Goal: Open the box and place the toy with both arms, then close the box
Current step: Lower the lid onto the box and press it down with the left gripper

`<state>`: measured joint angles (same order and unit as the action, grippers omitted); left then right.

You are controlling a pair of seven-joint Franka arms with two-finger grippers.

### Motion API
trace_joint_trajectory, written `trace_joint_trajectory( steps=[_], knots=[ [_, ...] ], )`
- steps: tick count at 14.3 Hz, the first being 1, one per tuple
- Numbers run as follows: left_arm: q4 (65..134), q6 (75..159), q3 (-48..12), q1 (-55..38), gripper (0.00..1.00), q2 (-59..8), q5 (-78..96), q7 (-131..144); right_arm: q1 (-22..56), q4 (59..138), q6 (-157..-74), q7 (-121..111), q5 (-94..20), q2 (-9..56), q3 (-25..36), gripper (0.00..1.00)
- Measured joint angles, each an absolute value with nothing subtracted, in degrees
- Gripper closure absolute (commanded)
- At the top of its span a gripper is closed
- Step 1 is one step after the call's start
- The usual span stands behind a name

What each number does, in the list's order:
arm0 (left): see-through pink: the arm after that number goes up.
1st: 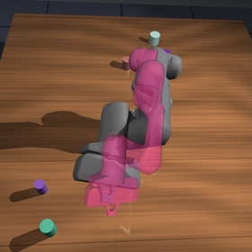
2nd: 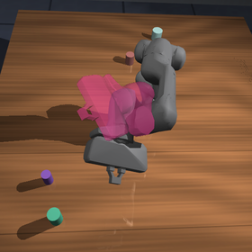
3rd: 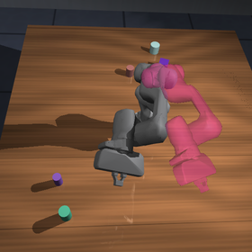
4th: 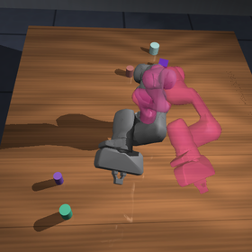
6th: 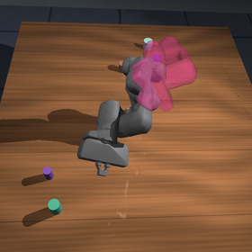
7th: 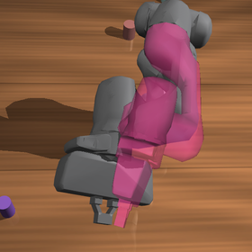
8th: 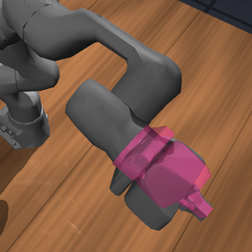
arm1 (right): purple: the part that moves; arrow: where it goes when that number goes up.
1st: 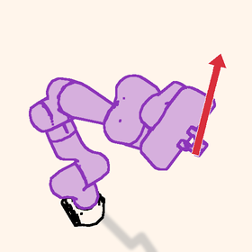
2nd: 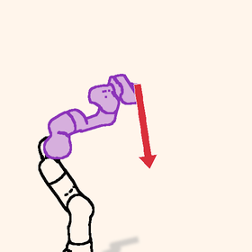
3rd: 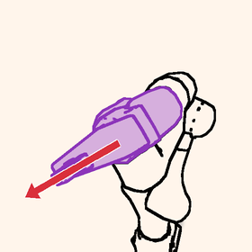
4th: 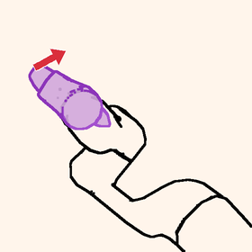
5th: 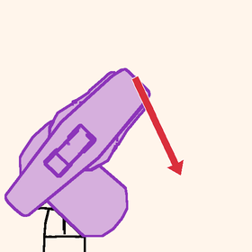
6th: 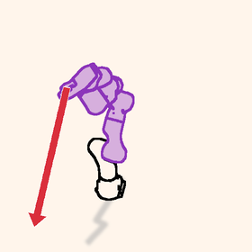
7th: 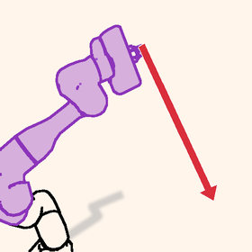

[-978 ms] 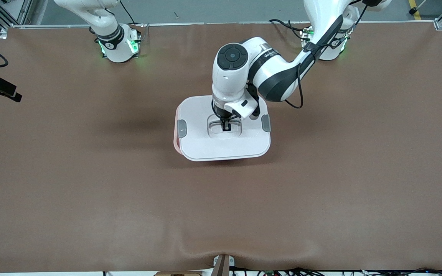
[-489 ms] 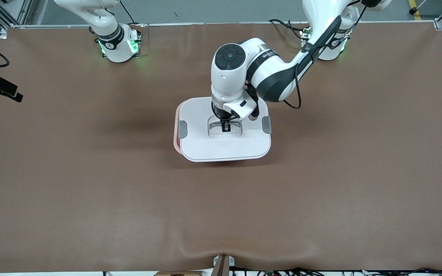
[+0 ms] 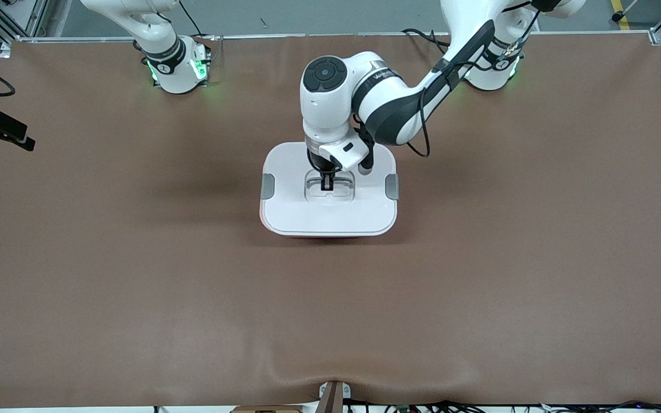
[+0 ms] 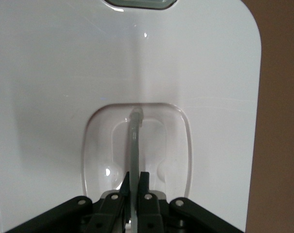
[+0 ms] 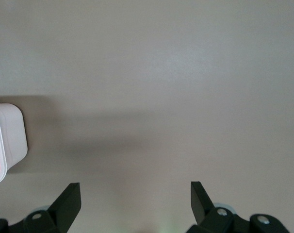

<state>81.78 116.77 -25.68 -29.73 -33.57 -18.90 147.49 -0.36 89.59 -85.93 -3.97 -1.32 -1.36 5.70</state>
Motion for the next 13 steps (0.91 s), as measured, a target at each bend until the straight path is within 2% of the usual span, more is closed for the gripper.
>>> trace_joint_trajectory(
  steps=[13],
  knots=[
    [81.84,119.32,-25.67,-30.46,1.00,-34.82,-19.09,147.49,-0.40,88.46,-85.90,-4.04,-1.32,-1.36,5.83,0.00]
  ],
)
